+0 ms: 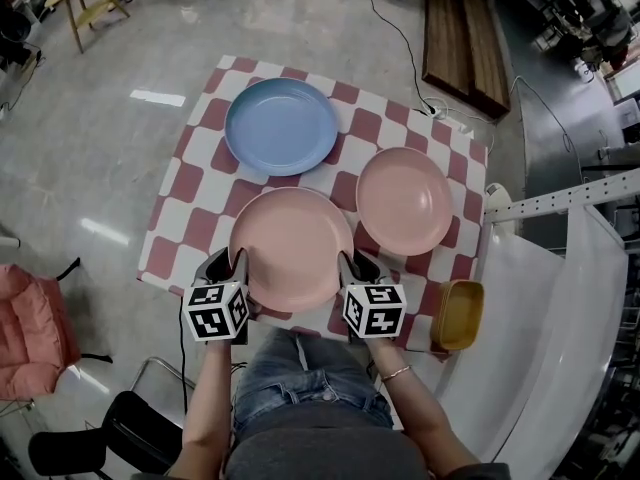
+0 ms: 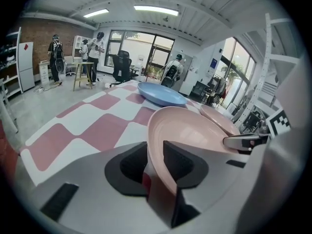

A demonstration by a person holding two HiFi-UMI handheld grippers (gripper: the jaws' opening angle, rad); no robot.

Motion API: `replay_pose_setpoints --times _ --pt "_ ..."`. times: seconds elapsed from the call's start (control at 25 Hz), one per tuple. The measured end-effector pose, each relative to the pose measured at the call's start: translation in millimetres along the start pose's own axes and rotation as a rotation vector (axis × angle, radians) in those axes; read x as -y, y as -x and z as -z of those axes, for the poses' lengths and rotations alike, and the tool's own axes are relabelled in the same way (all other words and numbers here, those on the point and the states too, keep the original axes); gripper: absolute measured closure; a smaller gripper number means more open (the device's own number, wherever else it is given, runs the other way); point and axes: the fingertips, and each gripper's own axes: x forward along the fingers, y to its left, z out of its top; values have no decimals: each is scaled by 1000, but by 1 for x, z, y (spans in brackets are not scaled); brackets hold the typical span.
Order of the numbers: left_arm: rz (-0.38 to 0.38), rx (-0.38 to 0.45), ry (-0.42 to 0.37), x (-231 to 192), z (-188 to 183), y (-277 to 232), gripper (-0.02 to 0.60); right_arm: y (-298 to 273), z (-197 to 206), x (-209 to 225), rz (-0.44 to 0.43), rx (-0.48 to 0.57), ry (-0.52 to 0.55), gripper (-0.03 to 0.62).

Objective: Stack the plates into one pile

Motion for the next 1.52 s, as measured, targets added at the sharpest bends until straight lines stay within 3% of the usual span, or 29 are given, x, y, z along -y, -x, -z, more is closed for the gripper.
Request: replay_pose_setpoints --times 0.28,0.68,1.08,1.52 --pt "-70 15 18 -7 0 1 535 2 0 -1 -8 7 -2 503" --pt "-50 59 -5 7 -29 11 545 19 -9 1 -2 38 -17 505" --pt "31 93 -74 53 -71 8 545 54 -30 29 30 114 -103 505" --pt "217 68 -208 160 -87 -35 545 100 -30 121 192 192 -205 510"
